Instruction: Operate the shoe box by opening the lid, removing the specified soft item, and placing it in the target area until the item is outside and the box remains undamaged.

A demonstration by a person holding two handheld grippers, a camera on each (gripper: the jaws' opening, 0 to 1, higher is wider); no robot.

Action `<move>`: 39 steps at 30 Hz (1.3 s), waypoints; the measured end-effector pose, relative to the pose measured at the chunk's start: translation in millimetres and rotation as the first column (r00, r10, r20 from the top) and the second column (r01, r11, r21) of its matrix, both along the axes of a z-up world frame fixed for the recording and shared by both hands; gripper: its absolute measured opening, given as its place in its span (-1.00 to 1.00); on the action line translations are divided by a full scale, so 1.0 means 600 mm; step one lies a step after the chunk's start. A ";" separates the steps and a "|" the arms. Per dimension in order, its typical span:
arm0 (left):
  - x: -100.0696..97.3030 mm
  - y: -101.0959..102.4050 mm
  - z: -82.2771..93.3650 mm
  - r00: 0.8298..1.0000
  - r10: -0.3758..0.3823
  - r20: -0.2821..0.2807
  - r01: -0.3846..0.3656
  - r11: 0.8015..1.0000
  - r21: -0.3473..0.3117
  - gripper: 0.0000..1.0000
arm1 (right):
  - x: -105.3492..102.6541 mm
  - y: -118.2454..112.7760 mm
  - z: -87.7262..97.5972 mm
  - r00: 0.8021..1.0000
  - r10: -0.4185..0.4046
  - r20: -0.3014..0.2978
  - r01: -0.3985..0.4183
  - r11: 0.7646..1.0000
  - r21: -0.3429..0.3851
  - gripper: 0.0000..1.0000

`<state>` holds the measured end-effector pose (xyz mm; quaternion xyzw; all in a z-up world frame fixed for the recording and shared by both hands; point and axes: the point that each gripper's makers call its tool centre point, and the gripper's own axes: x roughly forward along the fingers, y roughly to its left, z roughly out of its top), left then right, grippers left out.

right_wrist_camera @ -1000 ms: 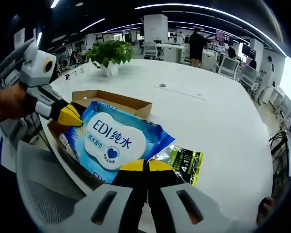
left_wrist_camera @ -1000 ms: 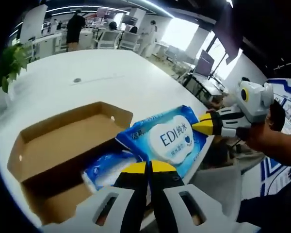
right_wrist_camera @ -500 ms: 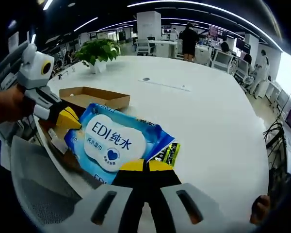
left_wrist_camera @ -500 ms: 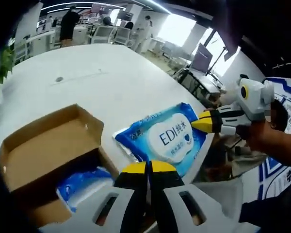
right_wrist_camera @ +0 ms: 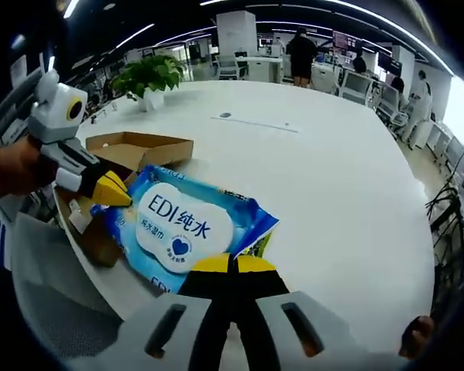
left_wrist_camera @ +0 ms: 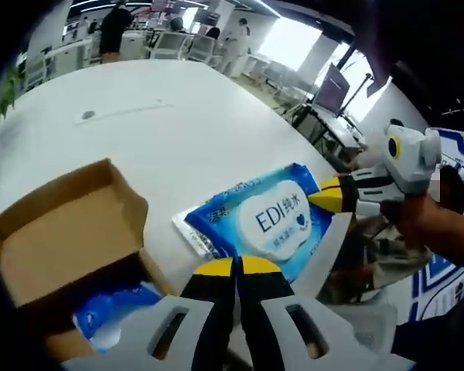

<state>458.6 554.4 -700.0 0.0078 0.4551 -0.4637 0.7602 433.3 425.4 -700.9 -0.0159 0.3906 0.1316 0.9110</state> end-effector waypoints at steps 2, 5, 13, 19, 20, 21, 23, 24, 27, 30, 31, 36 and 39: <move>0.006 -0.003 -0.005 1.000 0.008 -0.002 -0.008 1.000 0.003 -1.00 | 0.006 -0.004 -0.005 1.000 0.003 -0.003 -0.003 1.000 0.003 -1.00; 0.013 -0.009 -0.014 1.000 0.017 -0.005 -0.017 1.000 0.009 -1.00 | 0.013 -0.008 -0.013 1.000 0.011 -0.011 -0.011 1.000 0.002 -1.00; 0.031 -0.021 -0.035 1.000 0.021 -0.015 -0.021 0.999 0.027 -1.00 | 0.032 -0.021 -0.038 0.999 0.022 -0.030 -0.022 1.000 0.002 -1.00; 0.037 -0.026 -0.053 1.000 0.021 -0.016 -0.020 0.999 0.048 -1.00 | 0.041 -0.027 -0.054 0.999 0.019 -0.044 -0.018 1.000 0.010 -1.00; 0.038 -0.026 -0.055 1.000 0.021 -0.017 -0.021 0.999 0.049 -1.00 | 0.041 -0.027 -0.055 0.999 0.019 -0.045 -0.019 1.000 0.011 -1.00; 0.038 -0.026 -0.058 0.999 0.025 -0.020 -0.024 0.998 0.051 -1.00 | 0.042 -0.027 -0.061 0.999 0.019 -0.050 -0.018 1.000 0.016 -1.00; 0.041 -0.026 -0.064 0.999 0.029 -0.023 -0.028 0.998 0.056 -1.00 | 0.042 -0.027 -0.068 0.998 0.020 -0.056 -0.019 1.000 0.019 -1.00; 0.041 -0.027 -0.066 0.999 0.029 -0.027 -0.027 0.998 0.058 -1.00 | 0.043 -0.028 -0.072 0.998 0.019 -0.060 -0.017 1.000 0.021 -1.00; 0.041 -0.027 -0.077 0.999 0.030 -0.039 -0.027 0.997 0.066 -1.00 | 0.045 -0.028 -0.081 0.997 0.016 -0.069 -0.014 1.000 0.026 -1.00; 0.041 -0.032 -0.079 1.000 0.017 -0.023 -0.015 0.997 0.074 -1.00 | 0.046 -0.032 -0.090 0.997 0.008 -0.080 -0.005 1.000 0.029 -1.00; 0.042 -0.033 -0.080 0.999 0.020 -0.026 -0.018 0.997 0.073 -1.00 | 0.046 -0.033 -0.092 0.996 0.004 -0.085 -0.001 0.999 0.037 -1.00; 0.045 -0.036 -0.085 1.000 0.017 -0.009 -0.016 0.996 0.091 -1.00 | 0.043 -0.037 -0.104 0.993 -0.016 -0.118 0.024 0.997 0.070 -1.00; 0.044 -0.035 -0.086 1.000 0.007 0.000 -0.007 0.995 0.100 -1.00 | 0.042 -0.038 -0.111 0.994 -0.011 -0.112 0.017 0.998 0.055 -1.00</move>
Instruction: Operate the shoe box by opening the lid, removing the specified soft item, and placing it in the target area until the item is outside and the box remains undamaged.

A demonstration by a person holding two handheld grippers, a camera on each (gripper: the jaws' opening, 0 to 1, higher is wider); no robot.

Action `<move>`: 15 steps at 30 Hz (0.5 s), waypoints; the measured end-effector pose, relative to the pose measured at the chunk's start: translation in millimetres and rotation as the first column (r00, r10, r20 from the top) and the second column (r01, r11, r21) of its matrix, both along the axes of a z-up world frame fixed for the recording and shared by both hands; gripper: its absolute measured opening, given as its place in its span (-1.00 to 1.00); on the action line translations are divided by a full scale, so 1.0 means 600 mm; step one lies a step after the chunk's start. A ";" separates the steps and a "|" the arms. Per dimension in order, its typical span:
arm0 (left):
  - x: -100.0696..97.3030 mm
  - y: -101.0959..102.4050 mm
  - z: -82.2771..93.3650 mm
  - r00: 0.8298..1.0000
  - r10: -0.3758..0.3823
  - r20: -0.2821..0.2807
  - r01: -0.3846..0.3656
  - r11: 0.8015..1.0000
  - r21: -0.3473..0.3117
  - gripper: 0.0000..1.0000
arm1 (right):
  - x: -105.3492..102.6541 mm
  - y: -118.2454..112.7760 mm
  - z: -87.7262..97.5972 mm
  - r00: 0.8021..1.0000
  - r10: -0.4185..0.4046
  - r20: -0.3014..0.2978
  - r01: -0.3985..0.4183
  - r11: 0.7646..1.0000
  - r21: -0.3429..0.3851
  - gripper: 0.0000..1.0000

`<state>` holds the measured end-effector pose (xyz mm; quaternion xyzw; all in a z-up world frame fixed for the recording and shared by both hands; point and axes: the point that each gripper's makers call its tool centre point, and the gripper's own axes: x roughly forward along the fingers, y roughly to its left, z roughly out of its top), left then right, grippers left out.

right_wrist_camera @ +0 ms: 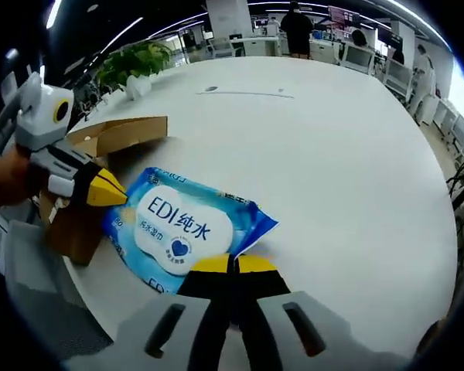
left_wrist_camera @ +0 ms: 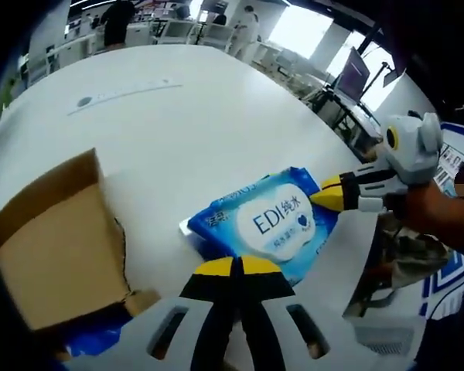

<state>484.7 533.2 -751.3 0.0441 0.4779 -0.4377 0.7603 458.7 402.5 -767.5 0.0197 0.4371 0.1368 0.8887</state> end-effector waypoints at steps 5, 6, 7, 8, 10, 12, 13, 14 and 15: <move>0.003 0.000 0.000 1.000 -0.001 -0.008 0.001 1.000 -0.007 -1.00 | 0.005 -0.002 -0.001 1.000 -0.004 0.011 0.004 1.000 -0.006 -0.97; 0.004 0.000 -0.001 1.000 -0.006 0.000 0.006 1.000 -0.005 -1.00 | 0.006 -0.003 -0.001 1.000 -0.005 0.012 0.005 1.000 -0.006 -0.94; 0.005 0.001 0.000 1.000 -0.006 0.009 0.006 1.000 -0.001 -1.00 | 0.008 -0.003 -0.001 1.000 -0.006 0.014 0.006 1.000 -0.006 -0.91; 0.005 0.001 0.001 1.000 -0.009 0.015 0.009 1.000 0.000 -1.00 | 0.008 -0.004 -0.002 1.000 -0.007 0.013 0.007 1.000 -0.006 -0.90; 0.004 0.001 0.001 1.000 -0.017 0.021 0.017 1.000 0.001 -0.97 | 0.009 -0.005 -0.003 1.000 -0.005 0.012 0.005 1.000 -0.013 -0.88; 0.001 0.001 0.004 1.000 -0.020 0.022 0.020 1.000 -0.011 -0.94 | 0.009 -0.007 -0.003 1.000 -0.003 0.011 0.004 1.000 -0.021 -0.85; 0.001 0.003 0.006 0.999 -0.019 0.027 0.019 1.000 -0.018 -0.92 | 0.008 -0.008 -0.002 1.000 -0.007 0.014 0.008 1.000 -0.024 -0.83; 0.002 0.004 0.009 0.999 -0.017 0.030 0.017 1.000 -0.023 -0.92 | 0.007 -0.009 0.000 1.000 -0.008 0.016 0.009 1.000 -0.024 -0.80; 0.002 0.005 0.013 0.999 -0.012 0.030 0.013 0.999 -0.035 -0.90 | 0.005 -0.010 0.003 1.000 -0.011 0.022 0.012 1.000 -0.027 -0.77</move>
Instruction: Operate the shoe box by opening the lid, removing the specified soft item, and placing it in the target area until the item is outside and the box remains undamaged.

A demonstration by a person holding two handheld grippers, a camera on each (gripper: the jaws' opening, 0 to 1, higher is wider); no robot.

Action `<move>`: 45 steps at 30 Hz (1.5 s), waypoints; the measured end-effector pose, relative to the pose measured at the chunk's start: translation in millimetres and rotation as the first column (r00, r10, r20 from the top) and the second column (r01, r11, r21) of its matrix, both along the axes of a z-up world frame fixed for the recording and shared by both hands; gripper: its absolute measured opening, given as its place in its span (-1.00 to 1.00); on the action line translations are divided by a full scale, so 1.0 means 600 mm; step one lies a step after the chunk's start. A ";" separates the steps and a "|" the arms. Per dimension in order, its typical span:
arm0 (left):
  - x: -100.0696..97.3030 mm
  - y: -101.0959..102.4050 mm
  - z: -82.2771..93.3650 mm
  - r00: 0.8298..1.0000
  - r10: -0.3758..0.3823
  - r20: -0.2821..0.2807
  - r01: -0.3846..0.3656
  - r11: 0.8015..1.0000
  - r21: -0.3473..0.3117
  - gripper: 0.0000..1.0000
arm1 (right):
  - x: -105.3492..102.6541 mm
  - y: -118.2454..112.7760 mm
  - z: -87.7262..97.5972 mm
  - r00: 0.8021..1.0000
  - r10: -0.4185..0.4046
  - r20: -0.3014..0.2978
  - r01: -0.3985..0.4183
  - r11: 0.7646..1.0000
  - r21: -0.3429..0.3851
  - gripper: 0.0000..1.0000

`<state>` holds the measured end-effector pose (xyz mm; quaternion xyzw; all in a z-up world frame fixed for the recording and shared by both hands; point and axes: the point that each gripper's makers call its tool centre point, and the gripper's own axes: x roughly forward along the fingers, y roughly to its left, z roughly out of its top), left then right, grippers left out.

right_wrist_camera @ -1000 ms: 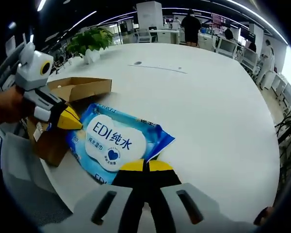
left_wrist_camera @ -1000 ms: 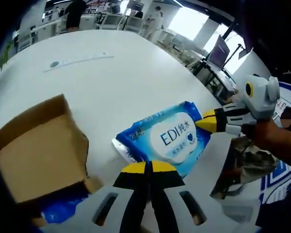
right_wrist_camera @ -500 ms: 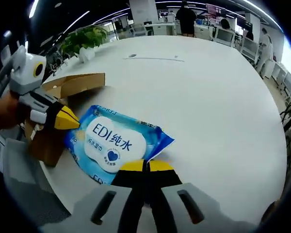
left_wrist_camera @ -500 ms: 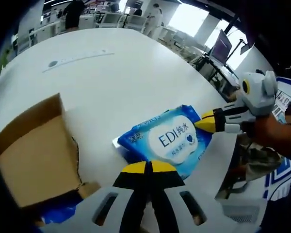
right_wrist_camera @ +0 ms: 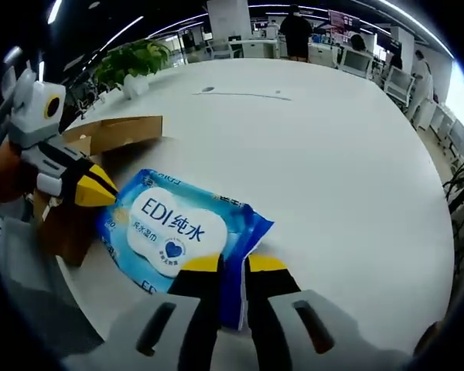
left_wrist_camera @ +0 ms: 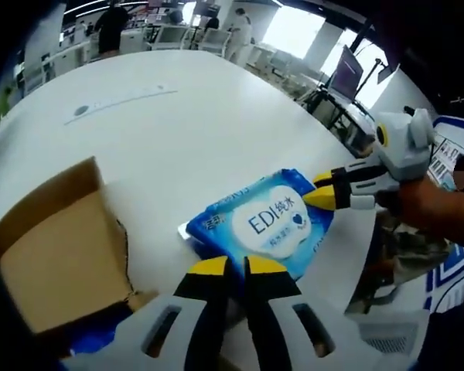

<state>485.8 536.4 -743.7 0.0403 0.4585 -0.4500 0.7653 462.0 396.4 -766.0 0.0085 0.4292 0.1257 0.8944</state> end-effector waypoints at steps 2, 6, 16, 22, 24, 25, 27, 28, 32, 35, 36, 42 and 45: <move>0.000 0.005 0.007 1.000 0.007 0.009 -0.007 1.000 -0.012 -0.88 | -0.001 -0.001 0.004 1.000 -0.005 0.010 0.005 1.000 0.002 -0.75; -0.003 0.012 0.023 1.000 0.008 0.020 -0.007 0.999 -0.031 -0.81 | -0.007 -0.003 0.015 1.000 -0.013 0.018 0.013 1.000 0.001 -0.77; -0.015 0.041 0.062 0.998 0.022 0.056 -0.019 0.998 -0.058 -0.76 | -0.020 0.010 0.062 0.997 -0.042 0.070 0.042 0.999 0.003 -0.77; -0.024 0.070 0.074 0.998 0.039 0.059 -0.035 0.997 -0.067 -0.76 | -0.030 0.040 0.082 0.996 -0.034 0.086 0.034 0.999 0.009 -0.76; -0.027 0.082 0.079 0.997 0.046 0.063 -0.042 0.997 -0.068 -0.76 | -0.032 0.052 0.088 0.995 -0.028 0.091 0.027 1.000 0.007 -0.78; -0.028 0.086 0.082 0.997 0.052 0.064 -0.047 0.996 -0.071 -0.76 | -0.033 0.057 0.091 0.995 -0.028 0.095 0.028 1.000 0.008 -0.77; -0.032 0.097 0.086 0.996 0.058 0.067 -0.053 0.996 -0.074 -0.76 | -0.036 0.069 0.098 0.995 -0.023 0.098 0.022 1.000 0.007 -0.79; -0.033 0.100 0.087 0.996 0.060 0.068 -0.055 0.996 -0.074 -0.75 | -0.038 0.073 0.100 0.995 -0.022 0.100 0.021 1.000 0.005 -0.79; -0.044 0.118 0.088 0.995 0.066 0.070 -0.061 0.995 -0.077 -0.75 | -0.049 0.093 0.105 0.994 -0.017 0.106 0.016 1.000 0.007 -0.79; -0.050 0.134 0.091 0.995 0.075 0.072 -0.069 0.995 -0.077 -0.74 | -0.058 0.111 0.104 0.995 -0.009 0.101 0.008 1.000 0.010 -0.80; -0.050 0.139 0.091 0.994 0.078 0.074 -0.072 0.994 -0.076 -0.74 | -0.061 0.118 0.103 0.995 -0.006 0.099 0.005 1.000 0.015 -0.80; -0.052 0.178 0.095 0.992 0.100 0.083 -0.094 0.993 -0.064 -0.74 | -0.064 0.163 0.107 0.994 0.017 0.104 -0.020 0.999 0.028 -0.80; -0.052 0.196 0.095 0.990 0.114 0.084 -0.109 0.992 -0.059 -0.75 | -0.061 0.183 0.112 0.994 0.031 0.109 -0.035 0.999 0.033 -0.81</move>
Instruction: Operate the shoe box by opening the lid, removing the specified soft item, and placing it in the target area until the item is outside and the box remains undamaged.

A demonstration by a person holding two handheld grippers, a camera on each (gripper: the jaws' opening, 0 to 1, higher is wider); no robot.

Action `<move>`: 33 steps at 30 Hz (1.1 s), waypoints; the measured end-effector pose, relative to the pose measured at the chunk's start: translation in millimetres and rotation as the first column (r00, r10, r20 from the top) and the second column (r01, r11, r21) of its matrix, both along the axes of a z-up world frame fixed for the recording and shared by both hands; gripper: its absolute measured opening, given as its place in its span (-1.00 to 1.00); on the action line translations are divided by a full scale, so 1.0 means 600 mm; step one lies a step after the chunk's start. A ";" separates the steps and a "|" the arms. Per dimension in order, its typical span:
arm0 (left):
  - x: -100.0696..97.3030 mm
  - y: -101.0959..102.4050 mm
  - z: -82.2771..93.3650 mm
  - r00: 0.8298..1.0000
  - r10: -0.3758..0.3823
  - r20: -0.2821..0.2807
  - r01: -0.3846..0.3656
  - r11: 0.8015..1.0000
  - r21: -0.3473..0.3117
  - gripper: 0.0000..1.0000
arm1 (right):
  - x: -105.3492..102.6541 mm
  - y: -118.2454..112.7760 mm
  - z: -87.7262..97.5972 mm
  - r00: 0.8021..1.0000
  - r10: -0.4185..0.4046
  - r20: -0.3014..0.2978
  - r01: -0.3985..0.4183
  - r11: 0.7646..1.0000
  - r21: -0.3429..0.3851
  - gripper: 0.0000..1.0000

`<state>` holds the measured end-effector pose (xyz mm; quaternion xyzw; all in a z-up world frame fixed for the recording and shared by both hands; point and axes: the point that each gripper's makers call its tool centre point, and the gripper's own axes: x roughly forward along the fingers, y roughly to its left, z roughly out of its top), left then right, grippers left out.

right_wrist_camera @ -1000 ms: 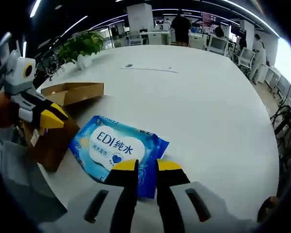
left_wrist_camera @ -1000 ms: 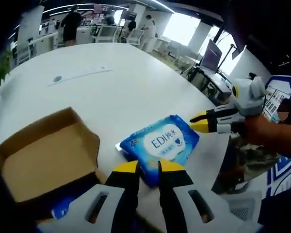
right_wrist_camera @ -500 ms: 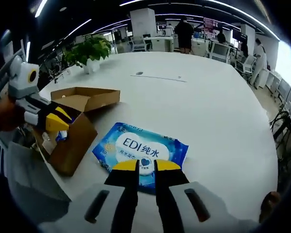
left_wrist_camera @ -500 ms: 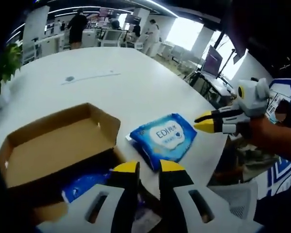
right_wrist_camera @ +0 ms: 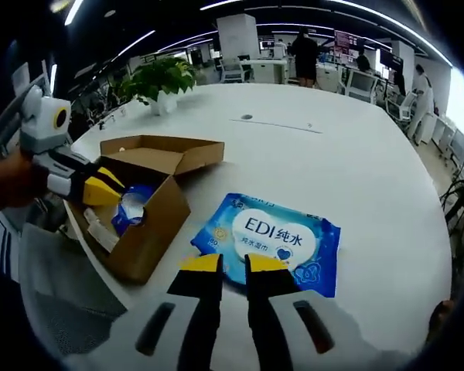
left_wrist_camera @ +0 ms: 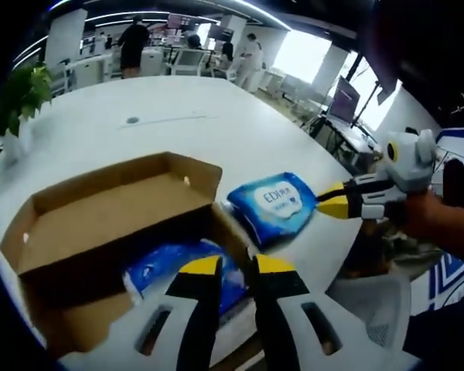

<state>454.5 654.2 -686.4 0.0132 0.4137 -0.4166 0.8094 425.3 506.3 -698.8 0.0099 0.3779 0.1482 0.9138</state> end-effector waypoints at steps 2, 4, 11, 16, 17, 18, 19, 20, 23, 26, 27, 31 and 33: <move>0.000 0.012 -0.001 1.000 0.013 0.001 -0.013 1.000 0.001 -0.75 | 0.002 0.015 0.003 1.000 0.015 0.003 -0.015 1.000 0.002 -0.81; 0.001 0.024 -0.002 1.000 0.026 0.002 -0.026 1.000 0.006 -0.74 | 0.005 0.027 0.005 1.000 0.029 0.006 -0.029 1.000 0.000 -0.81; 0.006 0.066 -0.012 0.997 0.072 -0.004 -0.072 0.997 0.024 -0.75 | 0.016 0.065 0.010 0.997 0.071 0.011 -0.071 0.997 0.006 -0.81; 0.011 0.094 -0.025 0.995 0.098 -0.015 -0.097 0.994 0.048 -0.76 | 0.021 0.089 0.011 0.995 0.096 0.013 -0.096 0.995 0.011 -0.81; 0.014 0.099 -0.027 0.994 0.104 -0.015 -0.103 0.993 0.051 -0.76 | 0.022 0.093 0.011 0.995 0.098 0.013 -0.098 0.995 0.014 -0.81; 0.016 0.102 -0.029 0.994 0.106 -0.013 -0.105 0.993 0.059 -0.75 | 0.023 0.098 0.010 0.995 0.103 0.013 -0.103 0.995 0.017 -0.82; 0.017 0.106 -0.031 0.994 0.110 -0.015 -0.108 0.992 0.065 -0.75 | 0.023 0.100 0.008 0.994 0.105 0.011 -0.106 0.994 0.016 -0.82; 0.020 0.108 -0.032 0.993 0.114 -0.014 -0.113 0.991 0.065 -0.75 | 0.025 0.103 0.006 0.994 0.109 0.008 -0.109 0.994 0.019 -0.82; 0.027 0.116 -0.038 0.992 0.126 -0.016 -0.124 0.989 0.076 -0.75 | 0.027 0.109 0.005 0.993 0.117 0.008 -0.117 0.993 0.020 -0.82; 0.035 0.124 -0.050 0.991 0.136 -0.013 -0.134 0.986 0.100 -0.74 | 0.029 0.113 0.003 0.993 0.122 0.004 -0.122 0.992 0.025 -0.82; 0.037 0.126 -0.052 0.989 0.144 -0.019 -0.141 0.985 0.099 -0.74 | 0.030 0.114 0.003 0.992 0.124 0.003 -0.124 0.992 0.025 -0.82; 0.047 0.128 -0.071 0.988 0.153 -0.032 -0.148 0.981 0.123 -0.69 | 0.033 0.116 -0.002 0.992 0.129 -0.004 -0.129 0.991 0.026 -0.83; 0.050 0.129 -0.082 0.989 0.145 -0.030 -0.139 0.978 0.156 -0.68 | 0.033 0.117 -0.003 0.992 0.130 -0.007 -0.130 0.991 0.028 -0.83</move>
